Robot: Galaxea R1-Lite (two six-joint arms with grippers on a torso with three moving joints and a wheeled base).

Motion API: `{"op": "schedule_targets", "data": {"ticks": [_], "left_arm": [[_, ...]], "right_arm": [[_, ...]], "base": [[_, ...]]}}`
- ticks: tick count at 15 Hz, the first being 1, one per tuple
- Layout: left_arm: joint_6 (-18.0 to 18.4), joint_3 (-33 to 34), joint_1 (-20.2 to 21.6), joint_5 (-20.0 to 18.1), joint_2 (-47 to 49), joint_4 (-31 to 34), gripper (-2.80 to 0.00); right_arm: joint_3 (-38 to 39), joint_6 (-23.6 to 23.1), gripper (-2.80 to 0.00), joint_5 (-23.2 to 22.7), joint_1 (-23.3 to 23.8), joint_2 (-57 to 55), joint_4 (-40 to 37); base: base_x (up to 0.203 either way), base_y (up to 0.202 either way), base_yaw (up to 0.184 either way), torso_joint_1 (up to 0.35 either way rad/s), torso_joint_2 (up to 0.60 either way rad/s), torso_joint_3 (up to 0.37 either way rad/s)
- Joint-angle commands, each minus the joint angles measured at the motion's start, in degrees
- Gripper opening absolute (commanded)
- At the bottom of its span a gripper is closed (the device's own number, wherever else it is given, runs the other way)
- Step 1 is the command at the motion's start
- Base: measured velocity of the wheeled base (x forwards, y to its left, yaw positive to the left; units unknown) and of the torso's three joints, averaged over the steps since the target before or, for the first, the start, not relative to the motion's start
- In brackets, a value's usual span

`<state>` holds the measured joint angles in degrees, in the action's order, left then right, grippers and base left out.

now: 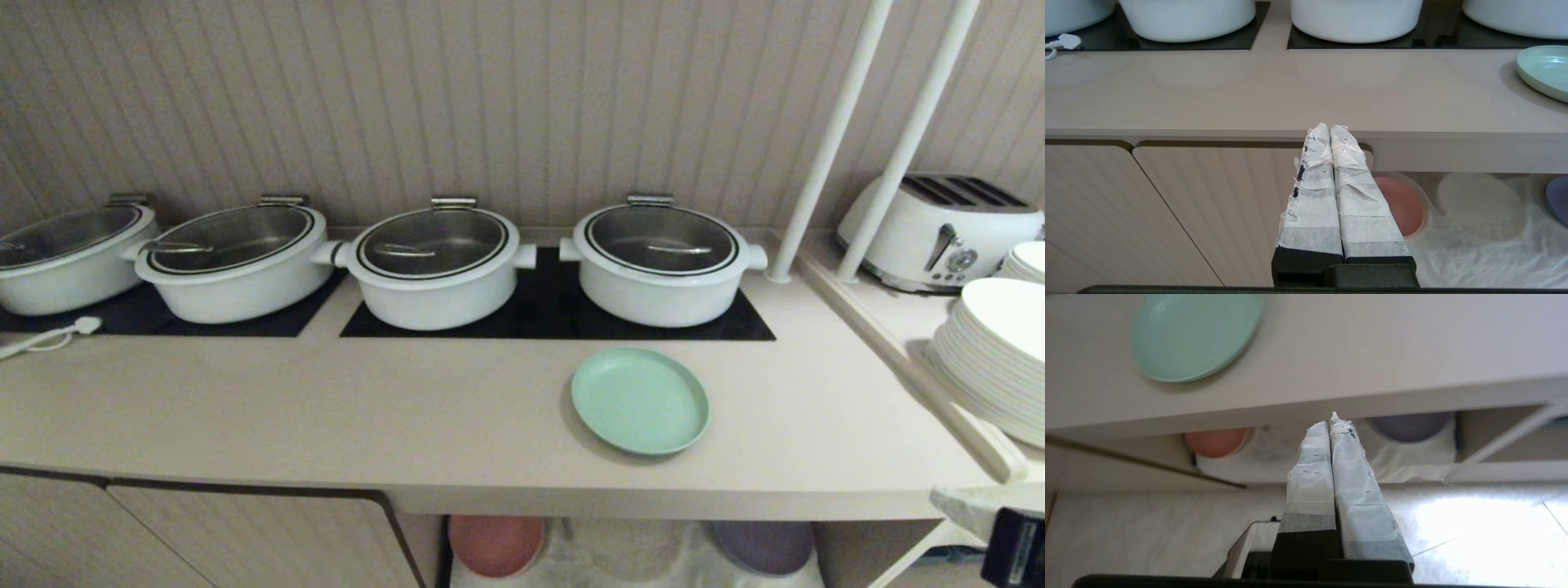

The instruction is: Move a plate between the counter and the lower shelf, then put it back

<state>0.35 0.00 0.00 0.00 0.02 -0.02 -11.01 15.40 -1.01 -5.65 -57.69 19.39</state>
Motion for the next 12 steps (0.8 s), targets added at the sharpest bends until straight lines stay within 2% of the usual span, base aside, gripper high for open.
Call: {"op": "schedule_targets", "data": {"ticks": [1, 7, 10, 12], "left_arm": [[0.0, 0.0, 0.0, 0.0, -0.02, 0.0, -2.8], [0.0, 0.0, 0.0, 0.0, -0.02, 0.02, -2.8], [0.0, 0.0, 0.0, 0.0, -0.02, 0.02, -2.8], [0.05, 0.0, 0.0, 0.0, -0.02, 0.02, -2.8]], "right_arm": [[2.97, -0.03, -2.8, -0.04, 2.32, 4.31, 0.63], [10.77, -0.66, -2.8, 0.32, 4.27, 15.66, 3.98], [10.97, -1.87, -2.8, 0.34, 4.33, 24.9, -1.17], [10.99, -4.0, -2.8, 0.34, 6.06, 32.83, -5.05]], "base": [[0.0, 0.0, 0.0, 0.0, 0.0, 0.0], [0.0, 0.0, 0.0, 0.0, 0.0, 0.0], [0.0, 0.0, 0.0, 0.0, 0.0, 0.0], [0.0, 0.0, 0.0, 0.0, 0.0, 0.0]]}}
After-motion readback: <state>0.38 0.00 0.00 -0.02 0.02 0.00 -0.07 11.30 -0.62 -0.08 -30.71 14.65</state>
